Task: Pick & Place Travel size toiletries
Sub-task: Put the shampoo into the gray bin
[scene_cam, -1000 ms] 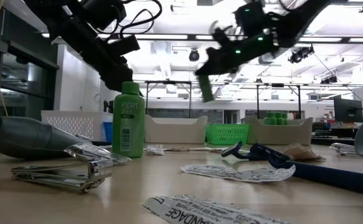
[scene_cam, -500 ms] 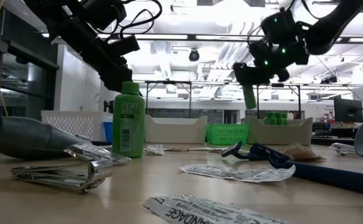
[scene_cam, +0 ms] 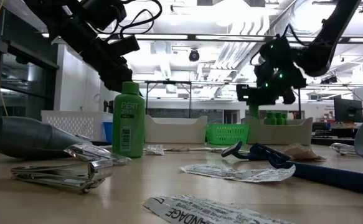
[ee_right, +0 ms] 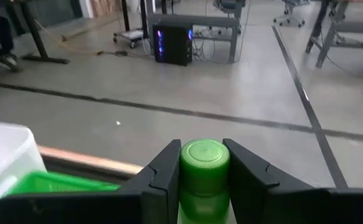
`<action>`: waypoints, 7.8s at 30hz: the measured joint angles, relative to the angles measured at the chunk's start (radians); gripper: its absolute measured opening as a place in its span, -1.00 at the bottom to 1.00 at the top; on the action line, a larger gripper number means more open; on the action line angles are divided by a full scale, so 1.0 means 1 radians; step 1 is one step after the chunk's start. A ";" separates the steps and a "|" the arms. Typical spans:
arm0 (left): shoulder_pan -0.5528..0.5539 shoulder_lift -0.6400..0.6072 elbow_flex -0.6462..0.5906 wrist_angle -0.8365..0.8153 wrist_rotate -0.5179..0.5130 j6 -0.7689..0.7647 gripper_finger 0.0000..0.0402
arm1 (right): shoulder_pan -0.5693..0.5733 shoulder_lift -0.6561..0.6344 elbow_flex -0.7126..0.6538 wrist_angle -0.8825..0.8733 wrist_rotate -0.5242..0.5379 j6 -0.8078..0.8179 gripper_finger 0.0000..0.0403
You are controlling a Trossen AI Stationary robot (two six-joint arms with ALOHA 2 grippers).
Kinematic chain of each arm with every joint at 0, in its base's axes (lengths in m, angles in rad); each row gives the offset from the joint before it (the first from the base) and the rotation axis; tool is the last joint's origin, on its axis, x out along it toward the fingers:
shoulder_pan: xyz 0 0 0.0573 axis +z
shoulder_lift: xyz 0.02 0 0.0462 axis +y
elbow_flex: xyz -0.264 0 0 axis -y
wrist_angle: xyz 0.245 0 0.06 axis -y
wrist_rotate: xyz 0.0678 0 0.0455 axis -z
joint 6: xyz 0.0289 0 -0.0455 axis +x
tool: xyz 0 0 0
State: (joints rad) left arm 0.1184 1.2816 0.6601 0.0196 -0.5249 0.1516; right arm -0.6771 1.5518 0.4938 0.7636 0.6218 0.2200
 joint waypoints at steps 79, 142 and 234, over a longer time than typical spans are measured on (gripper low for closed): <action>-0.483 -0.054 0.000 -0.260 -0.014 -0.582 0.10 | 0.610 -0.495 0.000 -0.659 -0.285 -0.127 -0.04; -0.613 0.424 0.000 0.312 -0.089 -0.756 0.35 | 0.978 -0.335 0.000 -0.559 0.039 0.038 -0.04; -0.257 0.287 0.239 -0.091 0.049 -0.123 -0.25 | 0.835 -0.171 0.193 -0.420 0.233 -0.170 -0.57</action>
State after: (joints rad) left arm -0.1383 1.5684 0.8993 -0.0717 -0.4757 0.0283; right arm 0.1578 1.3813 0.6865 0.3434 0.8547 0.0504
